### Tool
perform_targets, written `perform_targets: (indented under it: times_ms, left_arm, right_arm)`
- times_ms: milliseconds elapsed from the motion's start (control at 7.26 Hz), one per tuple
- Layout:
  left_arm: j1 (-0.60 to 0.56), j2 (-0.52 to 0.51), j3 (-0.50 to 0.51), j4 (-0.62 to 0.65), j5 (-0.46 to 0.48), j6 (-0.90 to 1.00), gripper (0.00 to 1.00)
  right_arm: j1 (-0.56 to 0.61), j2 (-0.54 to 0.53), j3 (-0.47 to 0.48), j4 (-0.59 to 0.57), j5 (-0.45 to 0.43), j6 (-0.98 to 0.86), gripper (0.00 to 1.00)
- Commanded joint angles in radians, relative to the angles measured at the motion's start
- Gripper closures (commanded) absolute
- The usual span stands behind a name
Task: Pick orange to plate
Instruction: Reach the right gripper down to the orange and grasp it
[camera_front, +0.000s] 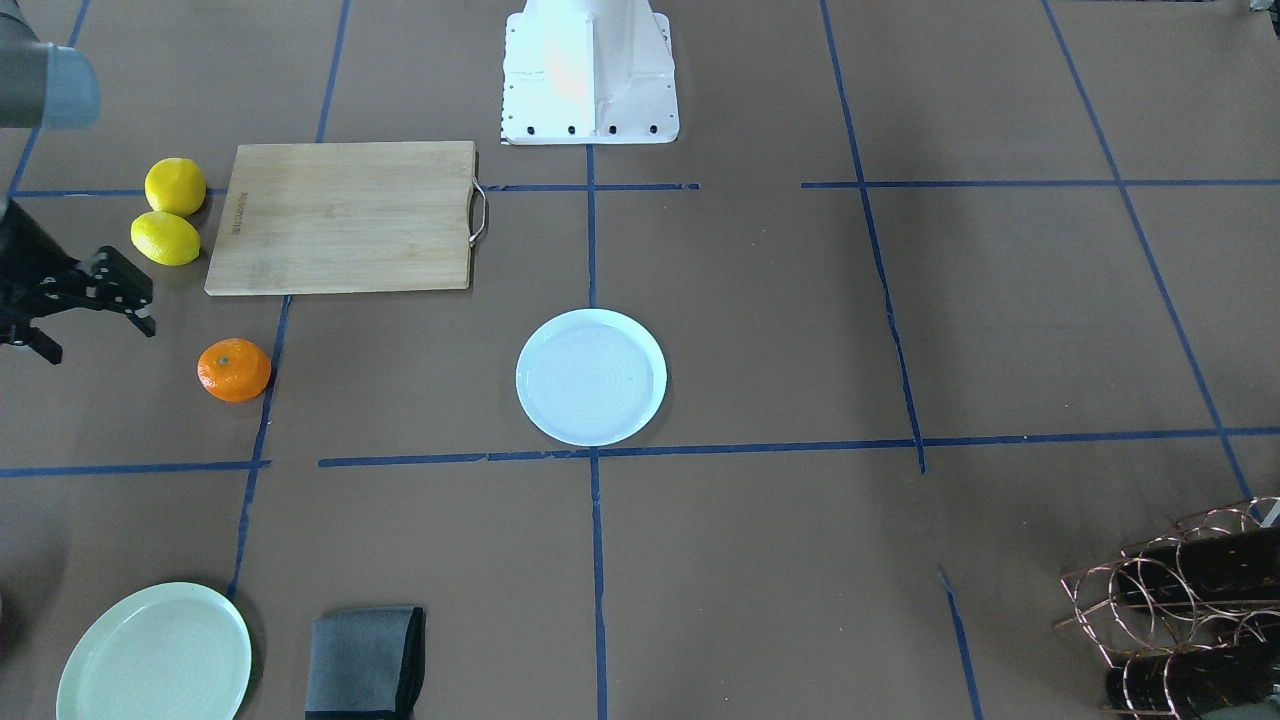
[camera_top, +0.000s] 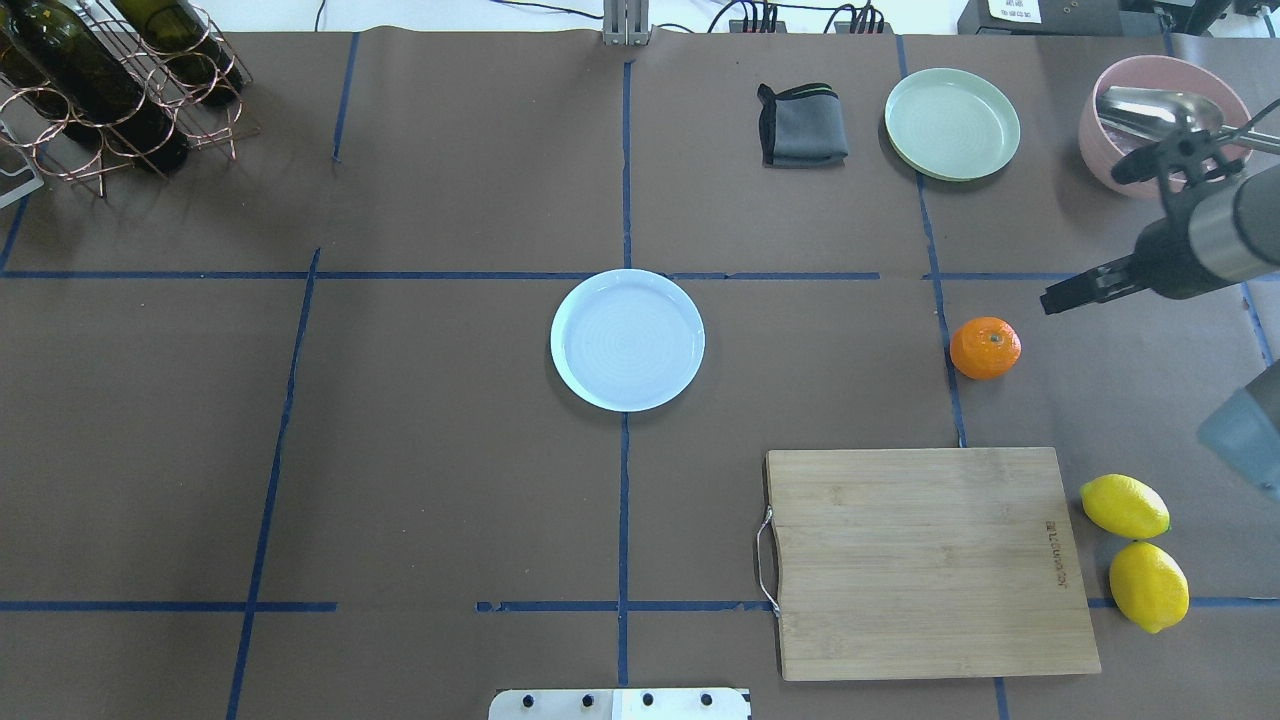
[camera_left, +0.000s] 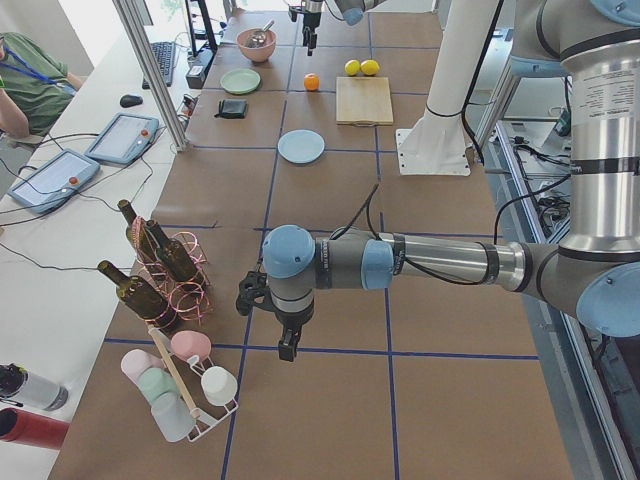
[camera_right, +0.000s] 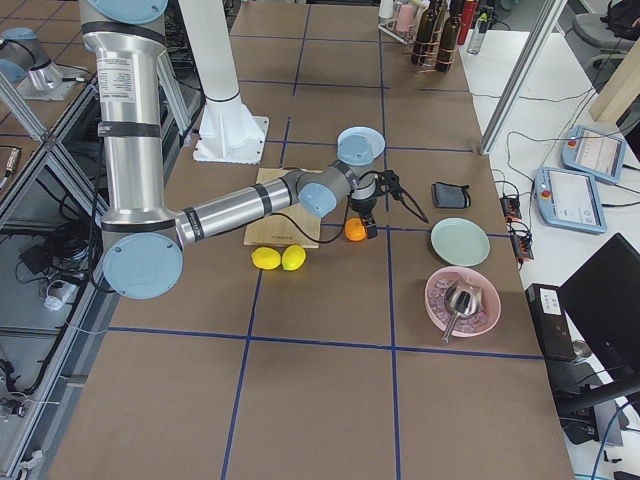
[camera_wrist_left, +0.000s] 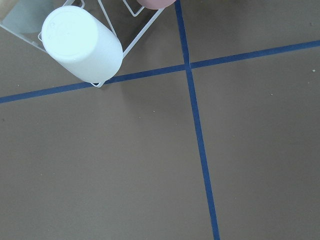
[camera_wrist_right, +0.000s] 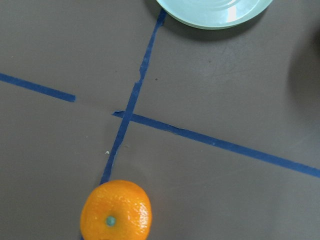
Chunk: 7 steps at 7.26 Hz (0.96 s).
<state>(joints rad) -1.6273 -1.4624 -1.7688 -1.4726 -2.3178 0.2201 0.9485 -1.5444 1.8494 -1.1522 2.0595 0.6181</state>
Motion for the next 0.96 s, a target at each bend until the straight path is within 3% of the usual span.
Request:
perform_targets:
  times_ms: [0, 826]
  left_arm:
    - [0.000, 0.002, -0.006, 0.000, 0.000, 0.001, 0.00]
    - [0.000, 0.001, -0.011, 0.000, 0.000, 0.001, 0.00]
  right_arm:
    - [-0.128, 0.012, -0.028, 0.038, -0.114, 0.107, 0.00]
    - [-0.165, 0.078, -0.122, 0.043, -0.144, 0.107, 0.00]
